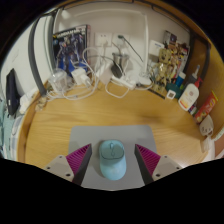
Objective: Arrange mouse
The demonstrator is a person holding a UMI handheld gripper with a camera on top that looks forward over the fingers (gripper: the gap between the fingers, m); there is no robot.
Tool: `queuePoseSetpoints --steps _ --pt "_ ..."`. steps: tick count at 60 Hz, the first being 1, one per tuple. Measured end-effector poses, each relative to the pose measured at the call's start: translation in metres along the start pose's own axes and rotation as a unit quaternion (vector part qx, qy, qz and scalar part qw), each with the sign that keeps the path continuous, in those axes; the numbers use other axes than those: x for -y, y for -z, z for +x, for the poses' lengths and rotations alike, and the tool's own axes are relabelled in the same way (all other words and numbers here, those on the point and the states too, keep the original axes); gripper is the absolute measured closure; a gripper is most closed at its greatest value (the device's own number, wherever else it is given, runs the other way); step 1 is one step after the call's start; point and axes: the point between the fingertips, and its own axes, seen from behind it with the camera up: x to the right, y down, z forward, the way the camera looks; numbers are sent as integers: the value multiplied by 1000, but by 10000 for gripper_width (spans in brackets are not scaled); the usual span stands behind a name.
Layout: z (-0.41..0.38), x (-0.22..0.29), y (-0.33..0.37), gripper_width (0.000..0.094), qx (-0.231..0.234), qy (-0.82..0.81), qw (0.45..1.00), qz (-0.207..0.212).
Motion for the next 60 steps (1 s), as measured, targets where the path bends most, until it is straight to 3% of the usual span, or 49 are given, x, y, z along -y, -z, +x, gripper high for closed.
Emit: queuePoseSetpoints --steps 26,42,60 --pt "24 143 219 84 18 0 984 180" --pt "49 139 266 85 8 -12 980 201" --pt "63 107 272 86 -1 -12 984 180"
